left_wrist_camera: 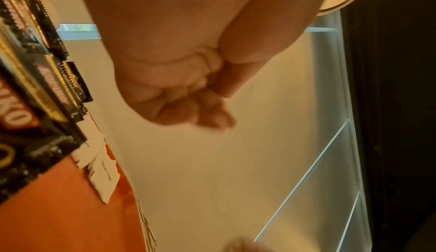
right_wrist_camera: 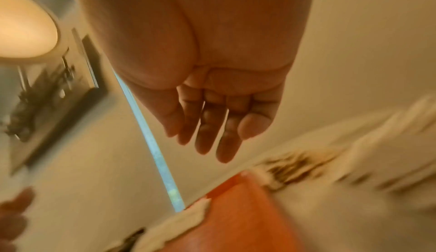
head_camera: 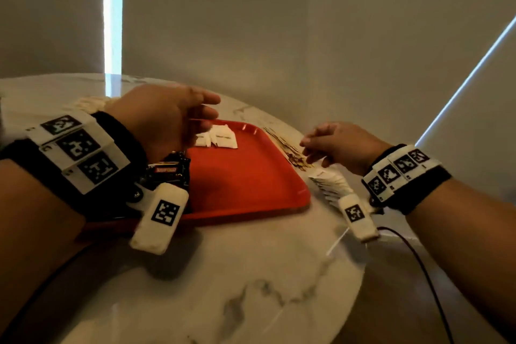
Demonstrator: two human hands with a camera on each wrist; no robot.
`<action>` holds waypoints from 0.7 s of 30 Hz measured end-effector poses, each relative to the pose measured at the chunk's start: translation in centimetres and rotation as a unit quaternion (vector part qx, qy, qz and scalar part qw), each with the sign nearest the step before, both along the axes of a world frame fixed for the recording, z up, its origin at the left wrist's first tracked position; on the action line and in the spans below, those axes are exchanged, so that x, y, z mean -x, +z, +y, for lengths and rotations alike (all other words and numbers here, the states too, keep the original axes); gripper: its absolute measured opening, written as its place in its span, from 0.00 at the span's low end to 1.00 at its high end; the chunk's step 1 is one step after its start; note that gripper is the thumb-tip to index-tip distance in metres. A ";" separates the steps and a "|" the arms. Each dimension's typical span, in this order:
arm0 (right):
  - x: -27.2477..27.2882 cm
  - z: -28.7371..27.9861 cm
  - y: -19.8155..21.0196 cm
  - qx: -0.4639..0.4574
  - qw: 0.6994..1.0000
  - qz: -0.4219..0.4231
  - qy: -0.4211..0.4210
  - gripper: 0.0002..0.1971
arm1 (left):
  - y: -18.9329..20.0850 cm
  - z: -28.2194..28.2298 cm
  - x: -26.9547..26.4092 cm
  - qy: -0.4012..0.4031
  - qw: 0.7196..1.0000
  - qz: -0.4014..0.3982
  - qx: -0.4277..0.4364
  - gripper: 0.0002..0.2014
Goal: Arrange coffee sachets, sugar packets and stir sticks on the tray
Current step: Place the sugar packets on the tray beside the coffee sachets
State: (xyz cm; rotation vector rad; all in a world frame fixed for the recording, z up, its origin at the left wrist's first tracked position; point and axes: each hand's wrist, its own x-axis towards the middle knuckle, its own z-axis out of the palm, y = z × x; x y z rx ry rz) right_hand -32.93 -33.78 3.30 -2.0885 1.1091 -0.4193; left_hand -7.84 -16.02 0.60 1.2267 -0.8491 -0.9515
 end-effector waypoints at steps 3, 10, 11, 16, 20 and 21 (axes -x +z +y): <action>4.2 -2.2 -0.7 0.081 0.990 0.113 -0.035 0.05 | -0.1 -0.4 -0.6 0.056 0.998 0.001 0.000 0.11; 7.1 -3.5 -2.6 0.127 0.943 0.307 -0.001 0.25 | -0.2 -1.0 -2.0 0.105 0.994 -0.018 0.026 0.13; 7.1 -3.3 -2.8 0.125 0.933 0.338 0.010 0.32 | -0.2 -1.1 -1.9 0.108 0.994 -0.004 0.026 0.18; 6.4 -3.0 -3.9 0.136 0.899 0.414 0.031 0.50 | -0.7 -1.4 -1.7 0.114 0.992 0.039 0.024 0.26; 5.3 -2.9 -4.0 0.123 0.907 0.403 0.004 0.42 | -0.7 -1.4 -1.3 0.121 0.991 0.049 0.019 0.25; 5.0 -2.8 -3.9 0.113 0.909 0.402 -0.007 0.40 | -0.7 -1.5 -1.3 0.123 0.991 0.053 0.020 0.25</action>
